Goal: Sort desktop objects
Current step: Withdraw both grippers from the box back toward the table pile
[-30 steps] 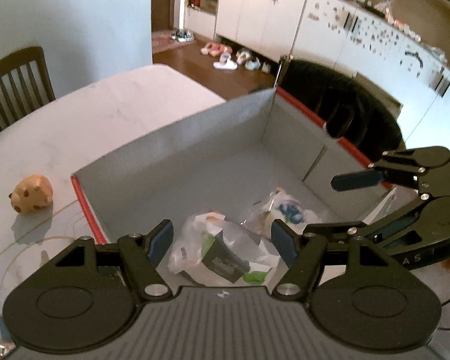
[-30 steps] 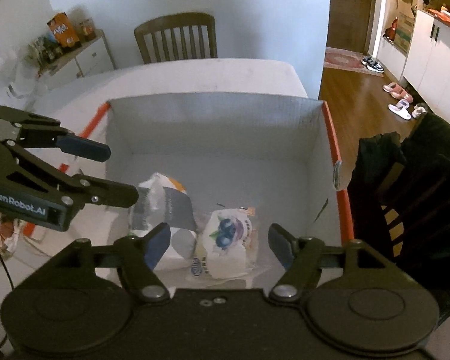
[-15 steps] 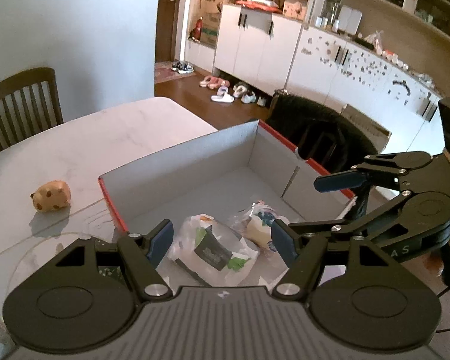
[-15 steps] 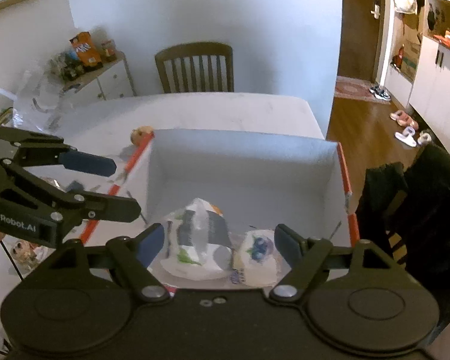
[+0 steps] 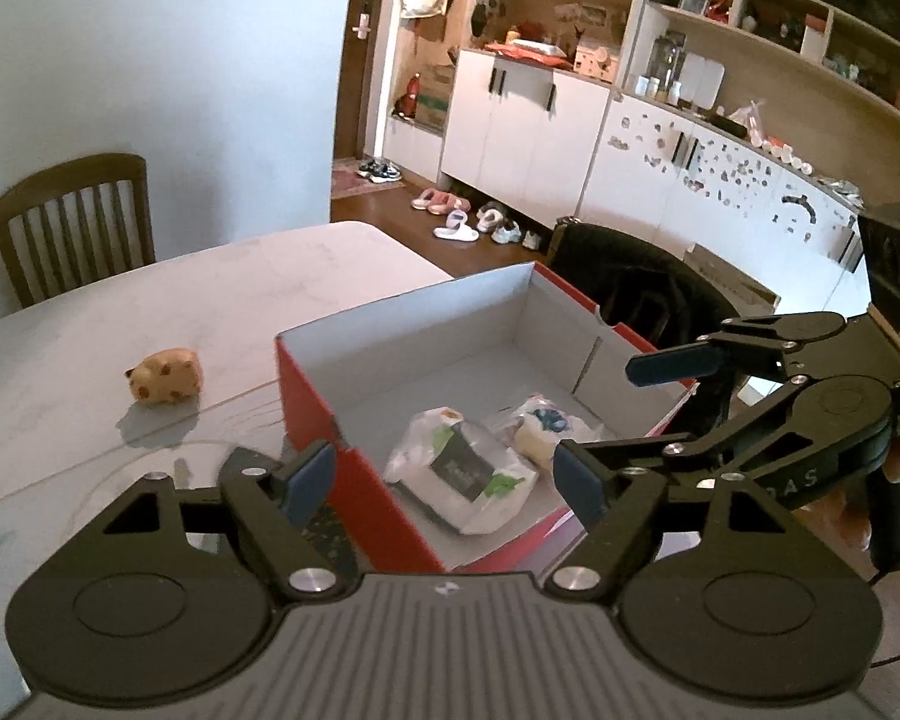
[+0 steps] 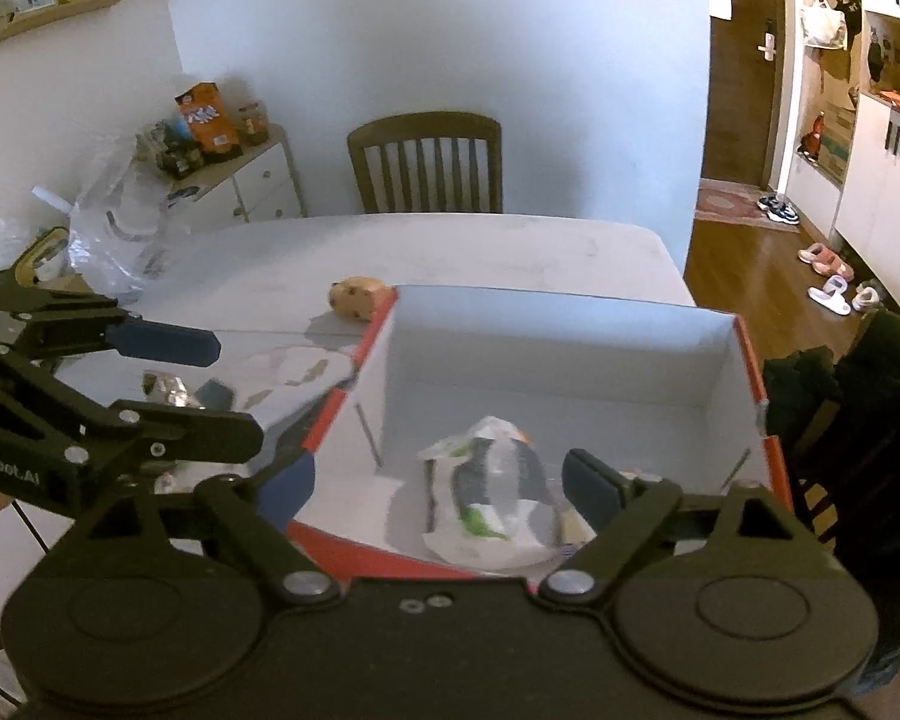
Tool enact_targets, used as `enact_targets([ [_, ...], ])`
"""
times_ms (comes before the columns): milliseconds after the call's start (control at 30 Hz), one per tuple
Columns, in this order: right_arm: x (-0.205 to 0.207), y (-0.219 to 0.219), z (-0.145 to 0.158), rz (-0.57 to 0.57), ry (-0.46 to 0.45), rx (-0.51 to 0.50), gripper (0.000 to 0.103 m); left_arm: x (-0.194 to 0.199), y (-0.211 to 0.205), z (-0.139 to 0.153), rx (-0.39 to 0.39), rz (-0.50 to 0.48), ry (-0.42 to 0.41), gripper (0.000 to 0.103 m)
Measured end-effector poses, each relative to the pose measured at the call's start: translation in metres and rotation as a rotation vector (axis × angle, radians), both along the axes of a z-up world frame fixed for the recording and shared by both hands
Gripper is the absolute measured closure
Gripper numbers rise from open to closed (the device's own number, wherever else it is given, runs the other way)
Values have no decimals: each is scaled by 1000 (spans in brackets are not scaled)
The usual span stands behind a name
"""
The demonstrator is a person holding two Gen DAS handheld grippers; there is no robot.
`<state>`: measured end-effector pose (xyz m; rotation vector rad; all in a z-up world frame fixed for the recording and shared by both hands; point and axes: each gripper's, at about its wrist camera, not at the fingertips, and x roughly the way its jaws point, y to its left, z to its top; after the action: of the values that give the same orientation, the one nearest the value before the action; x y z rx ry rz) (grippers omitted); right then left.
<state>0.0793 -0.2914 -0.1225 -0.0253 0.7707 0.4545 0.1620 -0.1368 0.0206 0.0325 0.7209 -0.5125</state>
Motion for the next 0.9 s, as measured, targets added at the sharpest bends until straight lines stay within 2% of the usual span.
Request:
enact_targets([
  [167,-10,18,2,8,-17,4,7,-9,26,-1,-30,32,0,19],
  [333,-20,38,3,9,-29,20,3,-20,52,-2,-41,55,-15,3],
  [733,-41,94,2,20,-46,35,1,-45,116,-14,-62,92,-16,0],
  [900,-46,117,-1,14,-52,41,1,-59,143,-19,-77,106,-41,0],
])
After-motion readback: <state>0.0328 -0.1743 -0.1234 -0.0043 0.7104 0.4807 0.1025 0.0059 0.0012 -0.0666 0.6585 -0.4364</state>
